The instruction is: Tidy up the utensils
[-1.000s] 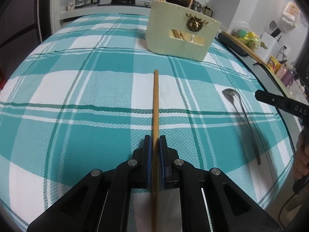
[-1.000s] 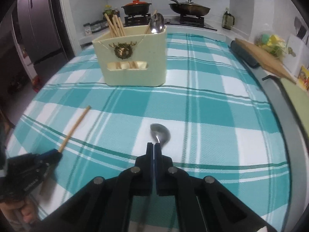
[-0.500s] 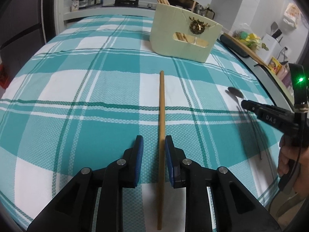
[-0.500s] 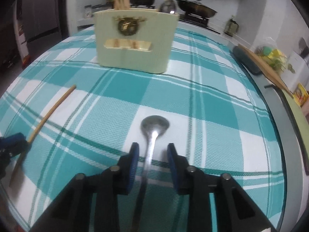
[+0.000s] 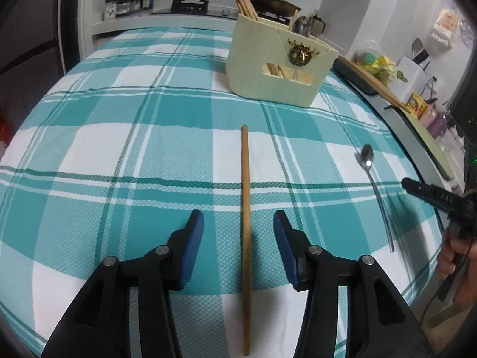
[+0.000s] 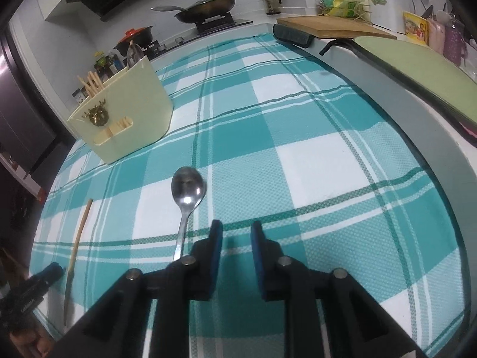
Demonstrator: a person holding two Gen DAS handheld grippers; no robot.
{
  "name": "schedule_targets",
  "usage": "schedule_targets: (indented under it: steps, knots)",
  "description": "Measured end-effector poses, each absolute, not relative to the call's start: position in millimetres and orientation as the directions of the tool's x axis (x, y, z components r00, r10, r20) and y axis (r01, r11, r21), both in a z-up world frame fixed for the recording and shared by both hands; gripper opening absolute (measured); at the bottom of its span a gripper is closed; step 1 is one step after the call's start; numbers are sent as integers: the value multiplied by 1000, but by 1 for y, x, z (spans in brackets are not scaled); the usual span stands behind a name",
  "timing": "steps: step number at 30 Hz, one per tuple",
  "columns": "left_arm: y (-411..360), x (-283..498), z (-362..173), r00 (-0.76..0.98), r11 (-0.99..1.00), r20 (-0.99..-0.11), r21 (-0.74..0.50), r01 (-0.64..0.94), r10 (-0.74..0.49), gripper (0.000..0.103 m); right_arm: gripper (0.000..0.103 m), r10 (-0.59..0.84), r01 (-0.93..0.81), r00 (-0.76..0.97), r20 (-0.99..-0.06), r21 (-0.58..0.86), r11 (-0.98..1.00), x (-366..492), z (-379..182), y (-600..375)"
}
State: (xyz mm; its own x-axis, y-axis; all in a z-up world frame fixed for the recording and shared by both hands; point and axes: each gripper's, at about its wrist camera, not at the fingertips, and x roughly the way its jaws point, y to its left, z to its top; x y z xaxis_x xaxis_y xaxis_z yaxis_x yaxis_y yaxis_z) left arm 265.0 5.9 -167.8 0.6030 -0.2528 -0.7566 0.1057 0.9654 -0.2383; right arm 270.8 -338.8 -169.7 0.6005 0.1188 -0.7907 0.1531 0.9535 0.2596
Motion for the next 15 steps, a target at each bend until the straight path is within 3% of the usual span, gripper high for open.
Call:
schedule_targets:
  steps: [1,2,15]
  knots:
    - [8,269,-166,599,962,-755,-246,116,-265,58,38,121,139,599,-791,252,958,268,-168,-335]
    - [10,274,-164,592,960,-757,-248,128,-275,62,40,123,123,601,-790,243,962,265,-167,-330]
    - [-20,358,-189,463,951,-855,-102,293,-235,63,40,124,45,585,-801,184,982,278,-174,-289]
